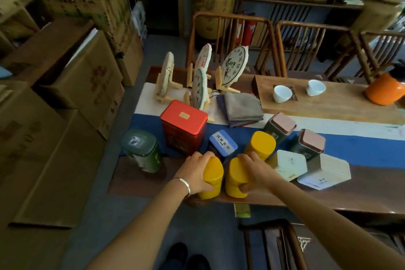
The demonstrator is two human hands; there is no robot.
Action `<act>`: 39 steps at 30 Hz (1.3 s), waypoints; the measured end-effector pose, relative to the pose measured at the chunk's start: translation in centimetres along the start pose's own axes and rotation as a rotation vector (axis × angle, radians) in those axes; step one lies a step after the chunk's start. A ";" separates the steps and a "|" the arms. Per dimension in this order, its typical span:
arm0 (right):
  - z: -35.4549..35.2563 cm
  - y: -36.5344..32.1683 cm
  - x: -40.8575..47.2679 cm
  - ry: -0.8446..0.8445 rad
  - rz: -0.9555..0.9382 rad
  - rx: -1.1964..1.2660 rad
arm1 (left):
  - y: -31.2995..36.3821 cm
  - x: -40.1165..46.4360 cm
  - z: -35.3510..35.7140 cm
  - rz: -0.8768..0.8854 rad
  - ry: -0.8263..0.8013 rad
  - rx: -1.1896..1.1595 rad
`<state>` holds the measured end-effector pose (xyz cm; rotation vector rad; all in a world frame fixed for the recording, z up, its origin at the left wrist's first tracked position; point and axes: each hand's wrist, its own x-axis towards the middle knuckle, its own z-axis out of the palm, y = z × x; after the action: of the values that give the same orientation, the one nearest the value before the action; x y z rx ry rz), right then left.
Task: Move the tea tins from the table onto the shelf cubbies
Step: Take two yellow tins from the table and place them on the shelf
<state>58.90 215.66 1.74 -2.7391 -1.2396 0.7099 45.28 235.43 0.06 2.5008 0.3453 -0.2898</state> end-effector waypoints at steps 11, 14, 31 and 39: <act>-4.4 -7.9 -0.3 -0.121 -0.299 0.080 | -3.1 -10.9 -8.8 -0.105 0.073 -0.164; -5.6 -12.7 -0.3 -0.153 -0.440 0.128 | -4.4 -16.0 -11.8 -0.187 0.151 -0.172; -10.6 -57.4 -9.5 -0.199 -1.181 0.302 | -11.9 -59.9 -25.1 -0.561 0.778 -0.254; -7.1 -78.7 -18.5 -0.408 -1.402 0.428 | -13.2 -80.2 -26.3 -0.767 0.955 -0.114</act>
<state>-3.64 256.56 33.38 -0.9190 -2.2021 1.0581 -31.05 246.81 36.76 2.1144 1.6340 0.6529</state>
